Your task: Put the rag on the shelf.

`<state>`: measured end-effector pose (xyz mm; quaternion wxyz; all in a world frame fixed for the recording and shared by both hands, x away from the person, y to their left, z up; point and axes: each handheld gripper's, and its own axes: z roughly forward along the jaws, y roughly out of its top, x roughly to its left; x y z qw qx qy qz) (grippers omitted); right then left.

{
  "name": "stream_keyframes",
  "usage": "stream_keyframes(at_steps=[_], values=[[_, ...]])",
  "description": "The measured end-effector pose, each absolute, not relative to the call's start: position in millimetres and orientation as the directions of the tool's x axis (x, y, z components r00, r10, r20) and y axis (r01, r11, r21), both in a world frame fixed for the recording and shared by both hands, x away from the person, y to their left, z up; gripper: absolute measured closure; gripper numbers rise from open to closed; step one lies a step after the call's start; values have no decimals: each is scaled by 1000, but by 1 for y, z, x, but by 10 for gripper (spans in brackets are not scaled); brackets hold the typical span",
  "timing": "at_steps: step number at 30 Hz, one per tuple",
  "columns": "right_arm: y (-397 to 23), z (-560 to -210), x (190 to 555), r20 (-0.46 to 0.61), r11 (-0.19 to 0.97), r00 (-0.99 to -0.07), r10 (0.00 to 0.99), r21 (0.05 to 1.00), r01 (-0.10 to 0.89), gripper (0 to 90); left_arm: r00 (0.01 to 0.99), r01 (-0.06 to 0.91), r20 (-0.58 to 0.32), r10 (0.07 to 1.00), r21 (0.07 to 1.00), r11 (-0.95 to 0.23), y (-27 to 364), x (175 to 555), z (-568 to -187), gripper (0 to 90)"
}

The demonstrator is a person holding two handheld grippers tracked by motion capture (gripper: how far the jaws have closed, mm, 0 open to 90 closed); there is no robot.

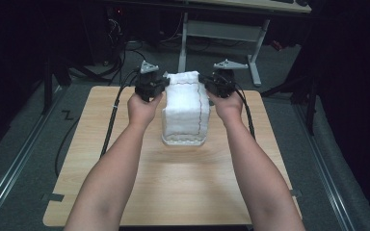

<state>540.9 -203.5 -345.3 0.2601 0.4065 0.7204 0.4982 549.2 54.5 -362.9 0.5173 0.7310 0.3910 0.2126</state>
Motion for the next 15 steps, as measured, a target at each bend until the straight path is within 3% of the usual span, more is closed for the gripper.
stream_keyframes(at_steps=[3, 6, 7, 15], values=[[-203, -352, 545, 41, 184, -540, 841, 917, 355, 825, 604, 382, -102, 790, 907, -175, 54, 552, -371, 861], [-205, -355, 547, 62, 162, -524, 849, 914, 371, 722, 606, 414, -136, 784, 895, -164, 57, 555, -376, 801], [-206, -355, 547, 78, 149, -523, 849, 914, 377, 713, 604, 419, -144, 784, 894, -158, 58, 555, -375, 747], [-211, -352, 546, 73, 156, -521, 851, 911, 383, 702, 588, 402, -165, 792, 909, -109, 67, 553, -369, 637]])
